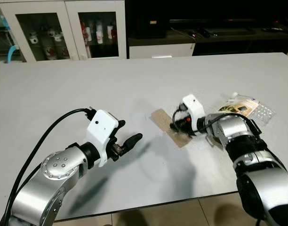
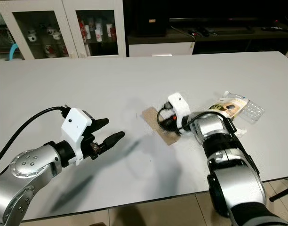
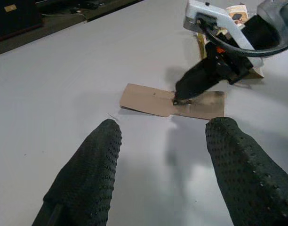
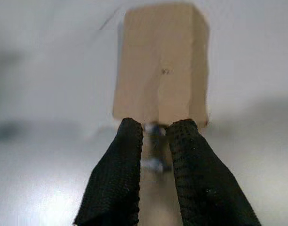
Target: Picking trash to rubbish bin
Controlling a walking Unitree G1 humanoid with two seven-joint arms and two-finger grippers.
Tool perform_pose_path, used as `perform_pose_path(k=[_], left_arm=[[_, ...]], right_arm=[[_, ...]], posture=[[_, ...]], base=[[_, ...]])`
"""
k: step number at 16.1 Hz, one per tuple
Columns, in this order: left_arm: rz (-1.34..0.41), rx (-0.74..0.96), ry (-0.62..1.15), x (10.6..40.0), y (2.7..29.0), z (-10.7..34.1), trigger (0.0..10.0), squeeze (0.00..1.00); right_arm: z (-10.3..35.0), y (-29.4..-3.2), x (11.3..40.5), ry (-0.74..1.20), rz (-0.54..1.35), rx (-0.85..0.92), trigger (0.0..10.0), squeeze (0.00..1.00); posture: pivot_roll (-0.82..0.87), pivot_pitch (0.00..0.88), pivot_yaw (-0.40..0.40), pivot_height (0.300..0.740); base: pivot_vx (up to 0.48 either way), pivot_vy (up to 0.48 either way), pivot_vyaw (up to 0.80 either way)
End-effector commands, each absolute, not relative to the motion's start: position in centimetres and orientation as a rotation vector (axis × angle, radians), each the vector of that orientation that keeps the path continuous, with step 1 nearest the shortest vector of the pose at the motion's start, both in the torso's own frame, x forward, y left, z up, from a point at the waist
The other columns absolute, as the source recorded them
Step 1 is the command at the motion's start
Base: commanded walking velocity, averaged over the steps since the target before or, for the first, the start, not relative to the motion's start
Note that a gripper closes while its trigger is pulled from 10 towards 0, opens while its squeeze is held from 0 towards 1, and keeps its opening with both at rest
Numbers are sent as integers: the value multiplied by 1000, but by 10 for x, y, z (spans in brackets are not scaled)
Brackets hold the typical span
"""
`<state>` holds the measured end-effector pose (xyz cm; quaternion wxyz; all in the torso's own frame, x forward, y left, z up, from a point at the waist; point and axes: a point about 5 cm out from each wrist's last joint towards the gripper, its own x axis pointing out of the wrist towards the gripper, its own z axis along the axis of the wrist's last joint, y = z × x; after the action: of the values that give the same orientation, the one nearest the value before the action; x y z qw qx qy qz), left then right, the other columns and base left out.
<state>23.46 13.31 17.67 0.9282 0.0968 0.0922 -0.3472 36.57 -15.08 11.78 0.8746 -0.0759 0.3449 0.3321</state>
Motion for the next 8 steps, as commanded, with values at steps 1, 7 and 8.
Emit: perform_pose_path(k=[1,7,8], left_arm=[[-735,204,179,236,131,179,10000,0],[-743,205,179,236,130,178,10000,0],[-745,205,179,236,129,178,10000,0]], right_arm=[[122,-155,366,720,696,-183,10000,1000],[121,-153,363,749,700,-188,10000,1000],[121,-151,363,750,706,-186,10000,1000]], posture=[[32,0,-14,740],[32,0,-21,740],[33,0,-23,740]], base=[[0,0,0],[0,0,0],[0,0,0]])
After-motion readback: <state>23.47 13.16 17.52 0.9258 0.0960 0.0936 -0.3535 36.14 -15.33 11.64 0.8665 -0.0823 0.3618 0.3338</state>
